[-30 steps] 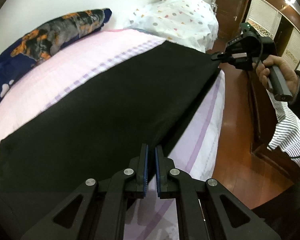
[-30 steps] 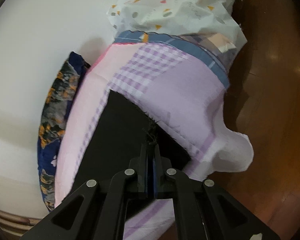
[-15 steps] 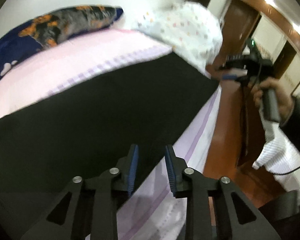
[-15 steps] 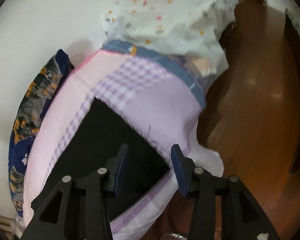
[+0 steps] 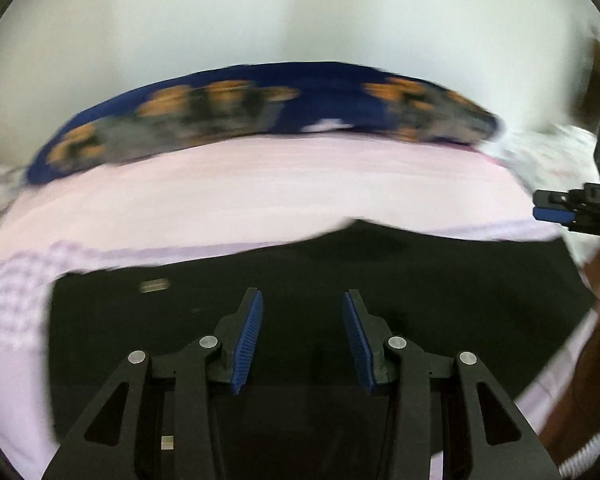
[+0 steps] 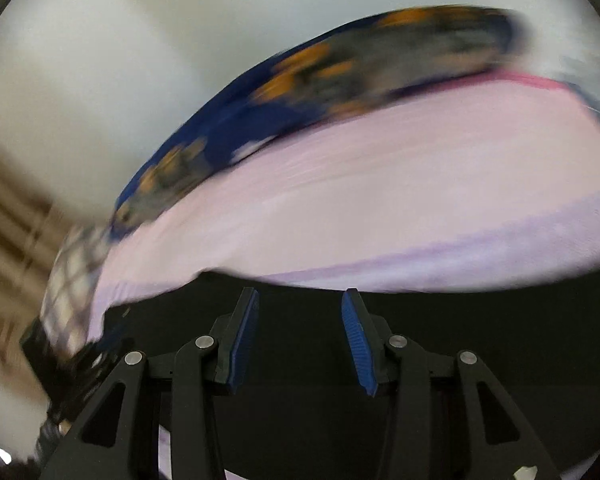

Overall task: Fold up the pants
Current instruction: 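Move both grippers over the folded black pants toward the waistband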

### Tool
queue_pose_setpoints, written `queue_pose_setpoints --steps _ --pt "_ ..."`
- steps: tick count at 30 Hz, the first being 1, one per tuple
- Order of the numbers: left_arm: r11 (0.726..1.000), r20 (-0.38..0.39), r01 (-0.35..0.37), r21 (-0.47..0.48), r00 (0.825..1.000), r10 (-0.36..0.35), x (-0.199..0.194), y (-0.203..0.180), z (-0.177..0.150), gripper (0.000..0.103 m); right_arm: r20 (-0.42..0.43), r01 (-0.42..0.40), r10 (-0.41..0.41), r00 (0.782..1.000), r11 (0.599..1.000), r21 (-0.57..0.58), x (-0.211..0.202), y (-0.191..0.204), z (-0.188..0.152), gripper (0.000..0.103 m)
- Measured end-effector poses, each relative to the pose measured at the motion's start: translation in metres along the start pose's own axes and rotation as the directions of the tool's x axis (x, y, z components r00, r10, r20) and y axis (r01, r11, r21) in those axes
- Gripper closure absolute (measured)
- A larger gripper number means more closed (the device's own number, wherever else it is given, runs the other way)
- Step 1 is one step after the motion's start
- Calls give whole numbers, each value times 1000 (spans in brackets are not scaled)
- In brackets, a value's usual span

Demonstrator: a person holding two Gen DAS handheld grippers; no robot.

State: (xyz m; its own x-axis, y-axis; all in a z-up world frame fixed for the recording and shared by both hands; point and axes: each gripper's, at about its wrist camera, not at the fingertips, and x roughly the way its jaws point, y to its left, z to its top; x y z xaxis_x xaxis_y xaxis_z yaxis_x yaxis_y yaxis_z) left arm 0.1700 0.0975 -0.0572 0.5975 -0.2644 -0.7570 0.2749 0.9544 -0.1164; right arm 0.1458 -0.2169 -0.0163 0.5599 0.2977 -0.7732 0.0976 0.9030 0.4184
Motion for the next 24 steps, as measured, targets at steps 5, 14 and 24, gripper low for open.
queue_pose_setpoints --steps 5,14,24 --pt "990 -17 -118 -81 993 117 -3 53 -15 60 -157 -99 73 985 982 -162 86 72 20 61" --pt "986 -50 -119 -113 992 114 10 80 -35 60 -374 -141 31 927 952 -271 173 119 17 62" --pt "991 -46 -88 -103 995 84 16 86 -36 60 -297 -53 -52 953 941 -334 193 124 18 96"
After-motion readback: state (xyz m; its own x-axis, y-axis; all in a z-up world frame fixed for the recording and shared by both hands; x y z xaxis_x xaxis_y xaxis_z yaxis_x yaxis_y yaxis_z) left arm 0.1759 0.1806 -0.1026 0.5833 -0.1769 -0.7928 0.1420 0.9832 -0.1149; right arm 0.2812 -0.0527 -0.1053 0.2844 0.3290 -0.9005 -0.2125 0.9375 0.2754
